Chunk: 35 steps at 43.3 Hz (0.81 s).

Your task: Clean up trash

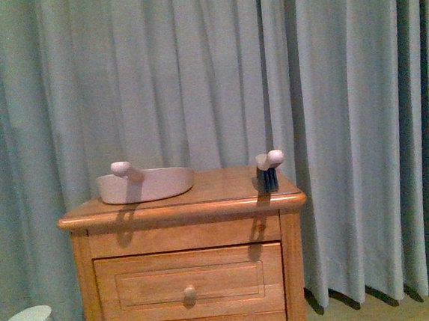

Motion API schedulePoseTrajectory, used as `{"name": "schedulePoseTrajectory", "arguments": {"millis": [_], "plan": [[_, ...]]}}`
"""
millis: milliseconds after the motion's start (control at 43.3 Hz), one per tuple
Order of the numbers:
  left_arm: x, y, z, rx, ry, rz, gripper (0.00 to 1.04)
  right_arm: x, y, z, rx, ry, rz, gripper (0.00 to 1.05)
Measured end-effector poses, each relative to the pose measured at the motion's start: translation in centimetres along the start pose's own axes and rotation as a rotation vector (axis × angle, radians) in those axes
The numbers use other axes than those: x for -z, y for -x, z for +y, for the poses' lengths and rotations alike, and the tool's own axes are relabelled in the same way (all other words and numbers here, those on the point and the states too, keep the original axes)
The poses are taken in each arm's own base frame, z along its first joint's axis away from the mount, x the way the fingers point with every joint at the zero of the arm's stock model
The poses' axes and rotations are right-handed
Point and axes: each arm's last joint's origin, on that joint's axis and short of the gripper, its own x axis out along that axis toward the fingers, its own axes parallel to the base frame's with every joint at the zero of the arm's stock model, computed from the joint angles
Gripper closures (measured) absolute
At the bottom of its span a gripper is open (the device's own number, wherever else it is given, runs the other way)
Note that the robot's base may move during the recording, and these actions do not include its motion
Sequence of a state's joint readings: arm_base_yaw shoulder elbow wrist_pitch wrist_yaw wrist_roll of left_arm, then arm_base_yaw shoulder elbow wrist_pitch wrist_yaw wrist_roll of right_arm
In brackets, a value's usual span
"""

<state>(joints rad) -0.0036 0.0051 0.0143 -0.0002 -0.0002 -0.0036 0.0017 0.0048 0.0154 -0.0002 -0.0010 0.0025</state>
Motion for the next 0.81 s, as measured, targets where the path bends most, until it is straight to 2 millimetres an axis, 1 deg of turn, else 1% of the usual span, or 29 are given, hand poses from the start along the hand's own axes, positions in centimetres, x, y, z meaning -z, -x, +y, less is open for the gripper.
{"name": "schedulePoseTrajectory", "arguments": {"millis": [808], "plan": [[0.0, 0.0, 0.0, 0.0, 0.0, 0.0, 0.08, 0.0, 0.0, 0.0, 0.0, 0.0, 0.0, 0.07]]}}
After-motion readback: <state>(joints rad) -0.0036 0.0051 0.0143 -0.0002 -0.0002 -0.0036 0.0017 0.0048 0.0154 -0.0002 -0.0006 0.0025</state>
